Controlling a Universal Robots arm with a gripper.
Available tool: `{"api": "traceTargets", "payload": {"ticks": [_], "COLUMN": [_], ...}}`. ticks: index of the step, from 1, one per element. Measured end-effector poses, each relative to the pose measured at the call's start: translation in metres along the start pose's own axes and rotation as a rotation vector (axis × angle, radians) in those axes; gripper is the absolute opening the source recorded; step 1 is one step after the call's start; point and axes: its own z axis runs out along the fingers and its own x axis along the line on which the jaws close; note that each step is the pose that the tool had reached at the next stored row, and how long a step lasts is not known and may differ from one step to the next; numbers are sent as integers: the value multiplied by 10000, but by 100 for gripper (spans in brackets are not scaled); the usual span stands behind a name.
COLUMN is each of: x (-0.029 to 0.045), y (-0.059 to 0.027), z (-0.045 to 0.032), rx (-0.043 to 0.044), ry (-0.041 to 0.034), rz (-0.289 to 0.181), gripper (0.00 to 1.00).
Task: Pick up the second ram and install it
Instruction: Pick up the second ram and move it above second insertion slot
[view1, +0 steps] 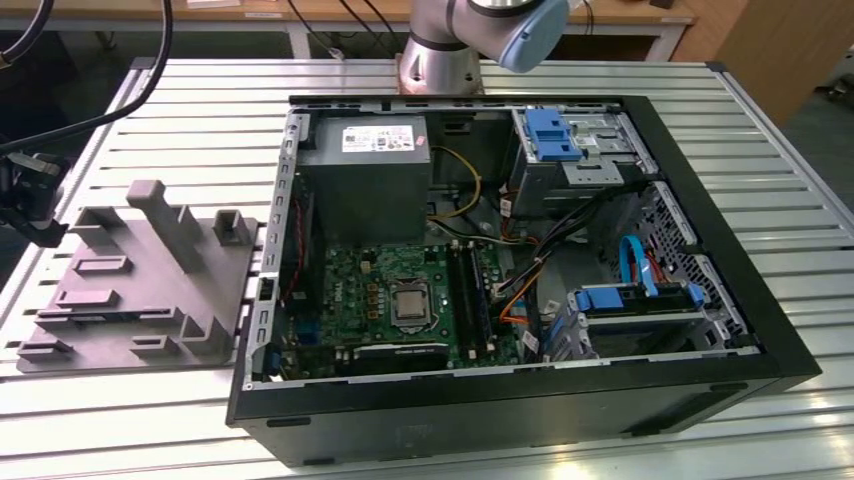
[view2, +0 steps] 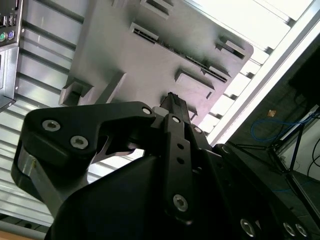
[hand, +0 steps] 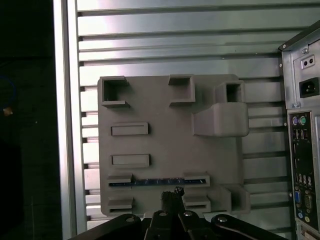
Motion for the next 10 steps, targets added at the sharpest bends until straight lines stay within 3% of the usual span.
{"api": "traceTargets", "payload": {"ticks": [10], "x": [0], "y": [0], "z": [2], "rx": [0], "ry": [0], "rz": [0], "gripper": [10]}}
